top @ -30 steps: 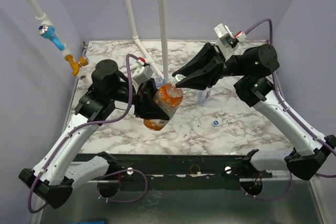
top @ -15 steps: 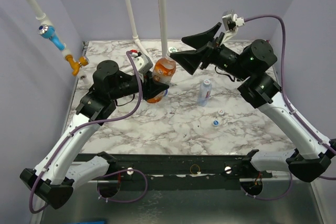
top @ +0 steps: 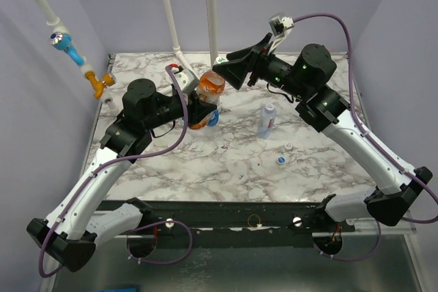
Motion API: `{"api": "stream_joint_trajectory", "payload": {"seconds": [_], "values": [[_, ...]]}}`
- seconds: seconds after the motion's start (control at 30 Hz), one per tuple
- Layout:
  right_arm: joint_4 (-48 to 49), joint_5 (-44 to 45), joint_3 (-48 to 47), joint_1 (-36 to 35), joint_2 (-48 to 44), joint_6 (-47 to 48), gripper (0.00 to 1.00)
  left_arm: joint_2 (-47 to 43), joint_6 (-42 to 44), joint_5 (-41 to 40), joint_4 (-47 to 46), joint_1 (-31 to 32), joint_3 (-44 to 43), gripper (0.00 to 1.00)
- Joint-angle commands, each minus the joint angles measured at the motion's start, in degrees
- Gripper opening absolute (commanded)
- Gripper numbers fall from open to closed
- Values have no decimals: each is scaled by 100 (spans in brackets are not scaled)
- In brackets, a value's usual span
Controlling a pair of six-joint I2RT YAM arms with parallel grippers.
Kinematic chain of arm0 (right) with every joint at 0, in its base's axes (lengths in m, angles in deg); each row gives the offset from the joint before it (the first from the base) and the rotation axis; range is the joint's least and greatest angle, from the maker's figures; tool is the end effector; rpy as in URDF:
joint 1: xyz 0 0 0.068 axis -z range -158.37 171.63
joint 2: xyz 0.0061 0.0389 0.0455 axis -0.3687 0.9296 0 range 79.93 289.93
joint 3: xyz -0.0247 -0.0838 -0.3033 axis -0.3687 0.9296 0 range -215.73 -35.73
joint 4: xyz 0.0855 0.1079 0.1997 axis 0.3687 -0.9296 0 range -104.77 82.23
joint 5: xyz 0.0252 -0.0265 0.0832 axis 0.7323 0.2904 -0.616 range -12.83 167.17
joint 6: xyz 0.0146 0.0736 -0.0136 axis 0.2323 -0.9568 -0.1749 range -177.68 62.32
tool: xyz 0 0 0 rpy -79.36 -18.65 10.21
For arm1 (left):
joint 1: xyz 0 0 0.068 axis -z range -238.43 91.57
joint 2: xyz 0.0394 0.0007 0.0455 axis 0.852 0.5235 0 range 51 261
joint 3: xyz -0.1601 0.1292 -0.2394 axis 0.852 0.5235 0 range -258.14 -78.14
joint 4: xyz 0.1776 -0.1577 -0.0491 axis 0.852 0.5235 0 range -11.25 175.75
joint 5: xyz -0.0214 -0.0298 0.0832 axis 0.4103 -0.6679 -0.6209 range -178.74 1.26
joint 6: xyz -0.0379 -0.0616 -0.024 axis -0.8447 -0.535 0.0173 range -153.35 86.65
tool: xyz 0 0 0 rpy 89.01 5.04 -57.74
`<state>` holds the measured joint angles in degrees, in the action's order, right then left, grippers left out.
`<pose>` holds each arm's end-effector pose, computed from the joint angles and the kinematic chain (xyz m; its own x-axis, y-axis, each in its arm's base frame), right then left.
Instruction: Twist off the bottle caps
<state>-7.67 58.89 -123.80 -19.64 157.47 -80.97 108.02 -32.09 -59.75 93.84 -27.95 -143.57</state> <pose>0.2095 0.2108 0.5394 -0.2118 0.3136 -0.9256 -0.8430 0.4206 0.3354 0.1527 -0.1260 0.4491 -0.0813 0.0701 -0.9942 0.8606 0.5082 -0.0345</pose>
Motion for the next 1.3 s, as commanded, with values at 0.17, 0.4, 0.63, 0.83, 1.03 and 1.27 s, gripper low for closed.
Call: {"api": "stream_joint_trajectory", "payload": {"seconds": [0.17, 0.4, 0.63, 0.83, 1.03, 1.27], "values": [[570, -365, -194, -23, 172, -414, 58, 63, -99, -25, -226, 2, 8, 0], [757, -610, -45, -28, 187, -628, 30, 98, -99, -24, -250, 1, -30, 0], [851, -1079, 1, -29, 53, -546, 9, 74, -360, 650, -229, 2, -105, 0], [1412, -2981, 246, -11, -240, -215, 3, 90, -1017, 3132, -28, -3, -250, 0], [2101, -4769, 378, 68, -379, -565, 1, 106, -1758, 4599, -33, -7, -270, 0], [2714, -5474, 509, 81, -273, -1099, 0, 72, -1924, 4811, -17, -33, -192, 0]]}}
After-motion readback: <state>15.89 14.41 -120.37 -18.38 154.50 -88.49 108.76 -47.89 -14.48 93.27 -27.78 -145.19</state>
